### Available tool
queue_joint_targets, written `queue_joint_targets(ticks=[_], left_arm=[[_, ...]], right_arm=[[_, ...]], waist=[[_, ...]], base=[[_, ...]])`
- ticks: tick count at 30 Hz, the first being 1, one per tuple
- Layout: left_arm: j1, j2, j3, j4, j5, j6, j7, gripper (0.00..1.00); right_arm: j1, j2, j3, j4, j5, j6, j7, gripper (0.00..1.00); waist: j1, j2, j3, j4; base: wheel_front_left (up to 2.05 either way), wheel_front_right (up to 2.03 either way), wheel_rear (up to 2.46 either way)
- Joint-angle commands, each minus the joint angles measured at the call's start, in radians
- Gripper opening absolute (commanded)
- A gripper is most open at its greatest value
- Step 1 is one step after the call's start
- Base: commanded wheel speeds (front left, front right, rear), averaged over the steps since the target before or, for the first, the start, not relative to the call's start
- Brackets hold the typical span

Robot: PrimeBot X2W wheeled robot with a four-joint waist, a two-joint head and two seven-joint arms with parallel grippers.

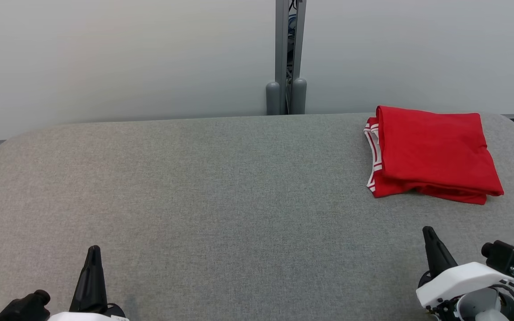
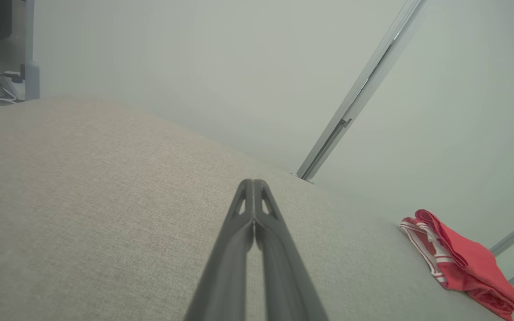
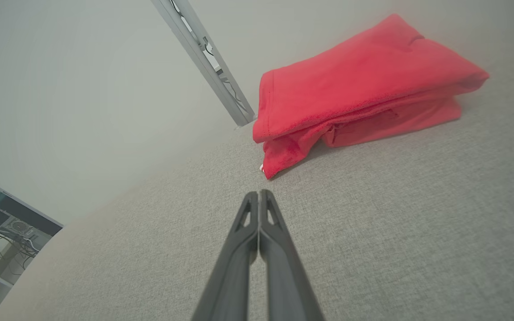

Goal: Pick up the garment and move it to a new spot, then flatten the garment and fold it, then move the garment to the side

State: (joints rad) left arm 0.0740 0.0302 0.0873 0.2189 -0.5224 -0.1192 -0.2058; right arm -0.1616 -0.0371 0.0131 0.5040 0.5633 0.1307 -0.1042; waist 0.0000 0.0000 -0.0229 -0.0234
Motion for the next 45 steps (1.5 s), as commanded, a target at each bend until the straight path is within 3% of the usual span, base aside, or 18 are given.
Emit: queue_joint_targets(ticks=[1, 45], left_arm=[[-0.03, 0.011, 0.0, -0.013, -0.033, -0.004, 0.001, 0.0], [-0.118, 0.018, -0.03, 0.001, -0.616, -0.01, 0.066, 0.0]], right_arm=[[-0.035, -0.008, -0.008, -0.016, 0.029, 0.0, 0.01, 0.0], [-0.112, -0.014, -0.123, -0.03, 0.563, 0.0, 0.226, 0.0]], waist=[[0.0, 0.0, 0.0, 0.0], [0.0, 0.0, 0.015, 0.011]], base=[[0.0, 0.0, 0.0], [0.0, 0.0, 0.0]])
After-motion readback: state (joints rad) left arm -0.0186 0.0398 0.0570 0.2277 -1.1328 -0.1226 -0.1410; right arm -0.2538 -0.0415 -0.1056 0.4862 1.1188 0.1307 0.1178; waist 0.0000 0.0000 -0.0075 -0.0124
